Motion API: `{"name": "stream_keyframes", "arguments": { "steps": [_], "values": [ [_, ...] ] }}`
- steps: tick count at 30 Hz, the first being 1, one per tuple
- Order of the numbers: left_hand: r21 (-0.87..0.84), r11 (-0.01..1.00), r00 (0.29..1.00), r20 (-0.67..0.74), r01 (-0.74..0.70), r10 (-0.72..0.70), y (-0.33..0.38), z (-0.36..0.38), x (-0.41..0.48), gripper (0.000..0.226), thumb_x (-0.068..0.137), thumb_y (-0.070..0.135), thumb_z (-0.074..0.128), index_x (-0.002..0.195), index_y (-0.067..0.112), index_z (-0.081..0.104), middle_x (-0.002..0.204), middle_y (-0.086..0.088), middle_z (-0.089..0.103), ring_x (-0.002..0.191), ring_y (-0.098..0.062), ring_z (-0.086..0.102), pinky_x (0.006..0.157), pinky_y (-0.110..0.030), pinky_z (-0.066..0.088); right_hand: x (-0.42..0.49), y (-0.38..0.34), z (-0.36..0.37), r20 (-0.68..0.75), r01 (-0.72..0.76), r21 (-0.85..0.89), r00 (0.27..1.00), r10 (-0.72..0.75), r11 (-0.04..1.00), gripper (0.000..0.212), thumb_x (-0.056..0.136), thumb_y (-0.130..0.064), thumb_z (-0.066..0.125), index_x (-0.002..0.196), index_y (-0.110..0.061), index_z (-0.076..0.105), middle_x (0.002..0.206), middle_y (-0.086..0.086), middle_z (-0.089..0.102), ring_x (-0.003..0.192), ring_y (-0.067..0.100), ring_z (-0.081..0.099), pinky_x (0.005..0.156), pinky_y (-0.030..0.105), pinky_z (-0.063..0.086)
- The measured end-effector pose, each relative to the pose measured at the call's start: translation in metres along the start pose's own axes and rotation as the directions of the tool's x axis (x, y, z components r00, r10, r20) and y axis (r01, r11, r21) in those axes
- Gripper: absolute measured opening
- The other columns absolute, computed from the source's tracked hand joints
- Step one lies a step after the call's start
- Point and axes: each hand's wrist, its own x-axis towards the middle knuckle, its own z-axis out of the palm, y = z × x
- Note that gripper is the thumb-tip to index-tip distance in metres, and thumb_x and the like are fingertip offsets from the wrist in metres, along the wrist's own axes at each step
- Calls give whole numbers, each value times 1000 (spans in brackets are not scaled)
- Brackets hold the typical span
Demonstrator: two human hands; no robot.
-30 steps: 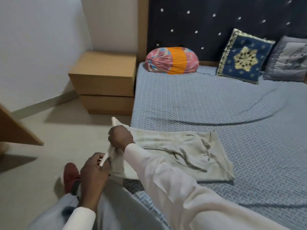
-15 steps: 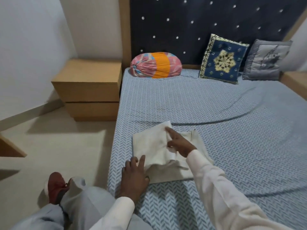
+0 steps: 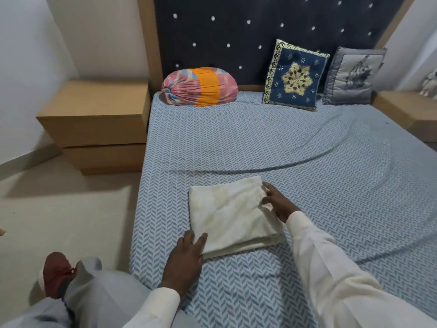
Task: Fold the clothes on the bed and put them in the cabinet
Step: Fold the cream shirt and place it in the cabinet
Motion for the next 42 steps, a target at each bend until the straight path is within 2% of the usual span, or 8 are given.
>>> {"name": "stream_keyframes", "arguments": {
  "steps": [6,14,17,23,28,32,36,42],
  "values": [
    [3,996,993,75,87,-87,1,1,-1,62,100,43,38,154,39,9,120,-9,52,96,-27,59,71,-32,43,-35,42,-18,-6,30,-338,999,-34,941,114,65,-19,86,153,-38,16,140,3,38,129,24,44,102,45,46],
    [-162,978,989,81,132,-120,3,9,-4,67,92,44,48,152,37,18,127,-6,53,99,-22,61,74,-29,49,-46,73,-28,-231,-67,-619,968,-100,783,82,75,-30,82,145,-19,41,135,17,49,123,31,52,87,32,45],
    [-510,781,918,44,359,-394,12,5,2,81,85,56,58,149,22,23,137,-11,48,115,-29,58,82,-32,45,-44,83,-24,-347,-204,-697,935,-74,687,71,74,-57,72,124,-11,51,121,16,55,115,37,53,86,40,44],
    [-785,310,805,365,536,-468,8,12,31,45,62,39,73,96,9,71,96,-10,73,86,-27,69,85,-47,57,-65,55,-10,-237,-305,-156,935,265,939,18,70,-16,74,77,-3,65,60,13,60,50,22,55,49,29,44],
    [-900,117,780,292,420,-553,-32,-45,27,8,86,11,63,90,4,61,91,-21,65,65,-26,60,43,-25,51,-98,48,18,340,-454,-125,816,468,882,10,86,-15,64,79,-9,66,65,4,54,57,14,61,51,22,52],
    [-830,368,697,33,418,-717,-84,-84,29,20,91,18,61,105,4,61,110,-26,63,87,-40,63,70,-40,58,-108,55,52,552,-383,-331,662,506,862,18,91,-21,65,98,-5,68,74,3,69,76,19,69,68,25,57],
    [-465,771,735,-313,434,-602,-51,-87,6,40,79,24,74,112,11,56,115,-21,54,104,-41,55,91,-46,46,-85,40,48,92,-212,-448,955,281,869,27,80,-26,78,78,-1,65,62,14,66,50,19,62,55,27,56],
    [7,990,990,34,140,-140,34,-27,-43,54,73,58,67,108,20,49,103,-4,58,100,-26,57,76,-34,46,-65,27,48,-124,20,-338,990,-65,941,43,68,-39,84,82,-18,50,78,10,64,61,22,64,50,31,52]
  ]
}}
